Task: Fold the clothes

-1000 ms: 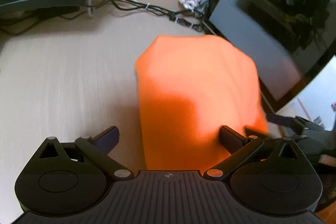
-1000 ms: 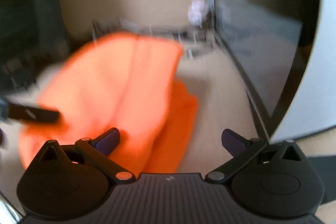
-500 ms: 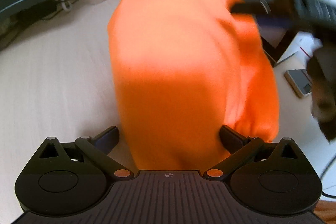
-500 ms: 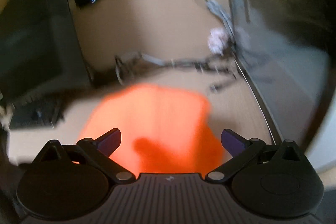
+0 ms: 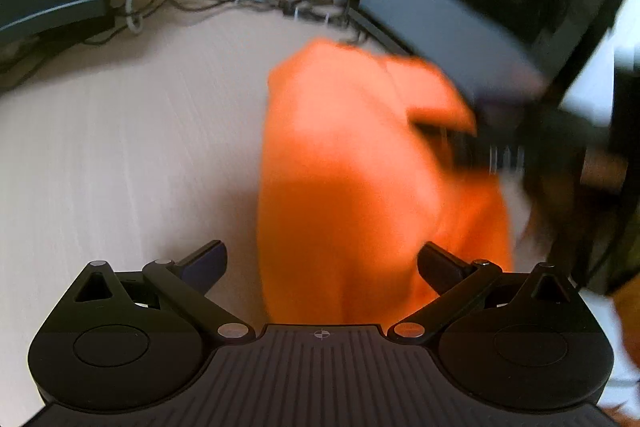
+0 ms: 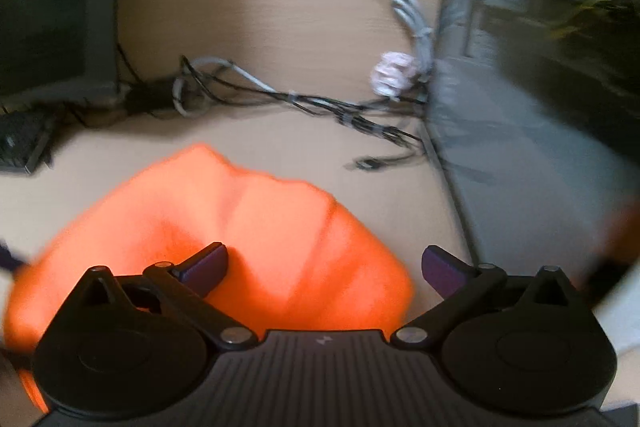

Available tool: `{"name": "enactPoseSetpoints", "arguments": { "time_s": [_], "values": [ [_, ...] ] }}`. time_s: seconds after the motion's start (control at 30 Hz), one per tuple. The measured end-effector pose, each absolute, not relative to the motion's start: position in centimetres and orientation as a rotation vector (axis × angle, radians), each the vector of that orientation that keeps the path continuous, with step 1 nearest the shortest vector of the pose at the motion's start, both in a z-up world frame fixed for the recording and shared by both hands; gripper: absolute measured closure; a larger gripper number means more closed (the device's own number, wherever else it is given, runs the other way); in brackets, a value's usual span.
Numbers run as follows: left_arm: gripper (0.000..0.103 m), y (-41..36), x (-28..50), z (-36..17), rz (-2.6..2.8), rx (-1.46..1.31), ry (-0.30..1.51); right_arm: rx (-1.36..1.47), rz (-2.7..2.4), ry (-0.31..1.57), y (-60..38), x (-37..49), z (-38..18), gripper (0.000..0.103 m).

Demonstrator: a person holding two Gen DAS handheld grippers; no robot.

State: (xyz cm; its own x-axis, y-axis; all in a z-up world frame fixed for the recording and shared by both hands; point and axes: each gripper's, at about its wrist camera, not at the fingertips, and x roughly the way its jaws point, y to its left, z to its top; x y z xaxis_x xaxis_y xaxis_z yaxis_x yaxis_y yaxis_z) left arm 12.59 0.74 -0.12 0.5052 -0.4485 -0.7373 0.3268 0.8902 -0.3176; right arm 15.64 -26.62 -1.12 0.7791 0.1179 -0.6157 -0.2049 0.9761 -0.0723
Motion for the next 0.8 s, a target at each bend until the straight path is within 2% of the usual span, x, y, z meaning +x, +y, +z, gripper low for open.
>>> {"name": "enactPoseSetpoints", "arguments": {
  "time_s": [0.13, 0.47, 0.57, 0.7, 0.8],
  "values": [
    [0.000, 1.9, 14.4, 0.7, -0.496, -0.307, 0.913, -0.104, 0.160, 0.729, -28.0, 13.9, -3.3, 0.000],
    [0.000, 5.1, 14.1, -0.1, -0.402, -0.418, 0.891, 0.020, 0.275, 0.738, -25.7, 13.7, -4.7, 0.000],
    [0.000, 6.4, 13.5, -0.4, -0.369, -0.450, 0.883, 0.002, 0.370, 0.722, -23.3, 14.8, -4.7, 0.010],
    [0.000, 8.2, 12.8, -0.8, -0.326, -0.493, 0.872, -0.084, 0.501, 0.684, -18.4, 16.9, -4.3, 0.039],
    [0.000, 11.6, 11.2, -1.1, -0.240, -0.533, 0.842, -0.177, 0.593, 0.645, -13.1, 19.2, -4.1, 0.043]
  ]
}}
